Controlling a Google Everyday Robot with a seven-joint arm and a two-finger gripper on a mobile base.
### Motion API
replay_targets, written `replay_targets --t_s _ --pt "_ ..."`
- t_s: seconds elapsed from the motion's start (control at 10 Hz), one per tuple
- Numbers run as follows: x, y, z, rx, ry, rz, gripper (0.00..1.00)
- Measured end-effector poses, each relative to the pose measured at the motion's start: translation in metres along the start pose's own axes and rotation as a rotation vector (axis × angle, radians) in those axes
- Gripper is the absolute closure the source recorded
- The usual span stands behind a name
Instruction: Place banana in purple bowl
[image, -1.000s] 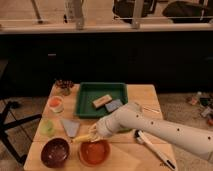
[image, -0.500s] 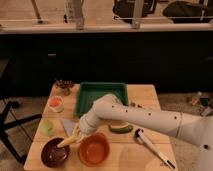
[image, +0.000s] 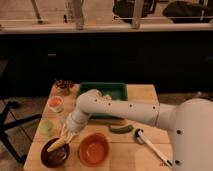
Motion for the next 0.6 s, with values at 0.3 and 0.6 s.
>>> replay_targets --t_s 0.3,0.6 --pt "-0.013 0.002 0.015 -0.053 -0.034 -0.045 1.0" --pt "-0.022 0.011 0.028 -0.092 -0.06 -0.071 1.0"
